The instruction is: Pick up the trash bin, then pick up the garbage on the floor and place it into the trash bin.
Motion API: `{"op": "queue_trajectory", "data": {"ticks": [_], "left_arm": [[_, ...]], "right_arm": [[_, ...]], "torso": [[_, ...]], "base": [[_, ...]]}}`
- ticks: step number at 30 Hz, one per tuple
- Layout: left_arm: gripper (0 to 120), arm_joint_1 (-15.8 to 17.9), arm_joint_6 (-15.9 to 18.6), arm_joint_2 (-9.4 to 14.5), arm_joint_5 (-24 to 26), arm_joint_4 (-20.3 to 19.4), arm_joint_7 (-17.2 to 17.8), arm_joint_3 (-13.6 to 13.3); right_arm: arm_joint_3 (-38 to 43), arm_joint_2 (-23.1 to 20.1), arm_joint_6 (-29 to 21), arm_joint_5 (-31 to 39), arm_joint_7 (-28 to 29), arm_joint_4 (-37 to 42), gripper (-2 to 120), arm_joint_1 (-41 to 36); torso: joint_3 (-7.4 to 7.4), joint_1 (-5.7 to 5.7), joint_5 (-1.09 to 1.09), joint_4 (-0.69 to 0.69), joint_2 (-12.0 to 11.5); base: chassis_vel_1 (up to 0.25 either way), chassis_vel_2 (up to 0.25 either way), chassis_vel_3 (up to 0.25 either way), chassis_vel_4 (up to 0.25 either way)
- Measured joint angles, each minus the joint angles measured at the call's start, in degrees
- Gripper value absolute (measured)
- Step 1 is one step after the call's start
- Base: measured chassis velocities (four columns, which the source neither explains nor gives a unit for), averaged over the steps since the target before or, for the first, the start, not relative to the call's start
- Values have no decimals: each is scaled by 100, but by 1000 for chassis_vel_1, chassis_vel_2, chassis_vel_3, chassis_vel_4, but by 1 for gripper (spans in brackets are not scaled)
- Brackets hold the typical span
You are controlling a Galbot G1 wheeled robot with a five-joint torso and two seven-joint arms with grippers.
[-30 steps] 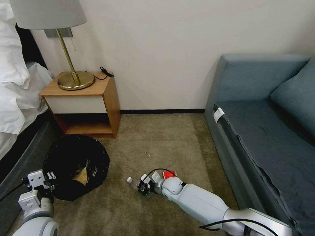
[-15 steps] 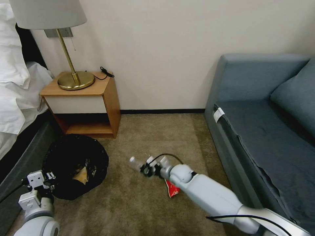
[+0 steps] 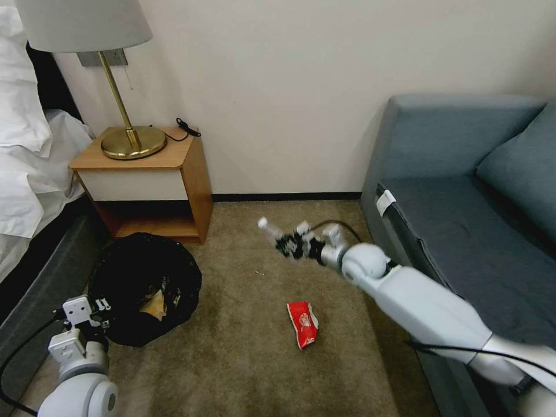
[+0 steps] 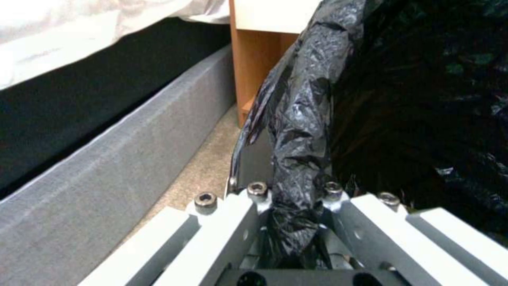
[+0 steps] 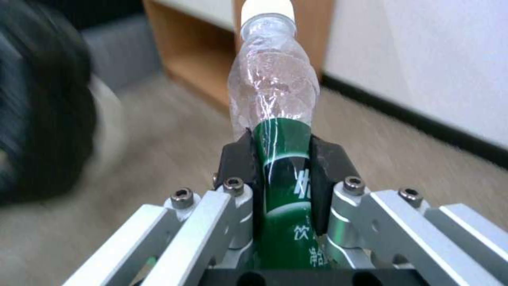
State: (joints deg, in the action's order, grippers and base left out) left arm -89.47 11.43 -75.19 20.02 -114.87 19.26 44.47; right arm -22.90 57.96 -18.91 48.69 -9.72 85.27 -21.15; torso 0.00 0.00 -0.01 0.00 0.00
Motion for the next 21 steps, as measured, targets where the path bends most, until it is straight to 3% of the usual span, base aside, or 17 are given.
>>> {"op": "queue_trajectory", "data": {"ticks": [6, 7, 10, 16, 21], "left_arm": [[2, 133, 39, 44, 5, 51, 23, -96], [2, 180, 45, 49, 13, 67, 53, -122], [2, 258, 55, 60, 27, 88, 115, -166], [2, 336, 76, 130, 79, 124, 156, -185], [2, 377, 90, 190, 158, 139, 172, -171]], "right_arm": [[-224, 528, -287, 705, 160, 401, 16, 332], [-304, 813, -304, 760, 186, 389, 16, 341], [-457, 1354, -301, 766, 220, 182, 16, 336], [-653, 1923, -211, 680, 234, -114, 16, 155], [-824, 2113, -120, 574, 238, -255, 16, -5]], "torso": [[-1, 0, -1, 0, 0], [0, 0, -1, 1, 0], [0, 0, -1, 3, 0], [0, 0, -1, 1, 0], [-1, 0, -1, 1, 0]], "base": [[0, 0, 0, 0], [0, 0, 0, 0], [0, 0, 0, 0], [0, 0, 0, 0], [0, 0, 0, 0]]}}
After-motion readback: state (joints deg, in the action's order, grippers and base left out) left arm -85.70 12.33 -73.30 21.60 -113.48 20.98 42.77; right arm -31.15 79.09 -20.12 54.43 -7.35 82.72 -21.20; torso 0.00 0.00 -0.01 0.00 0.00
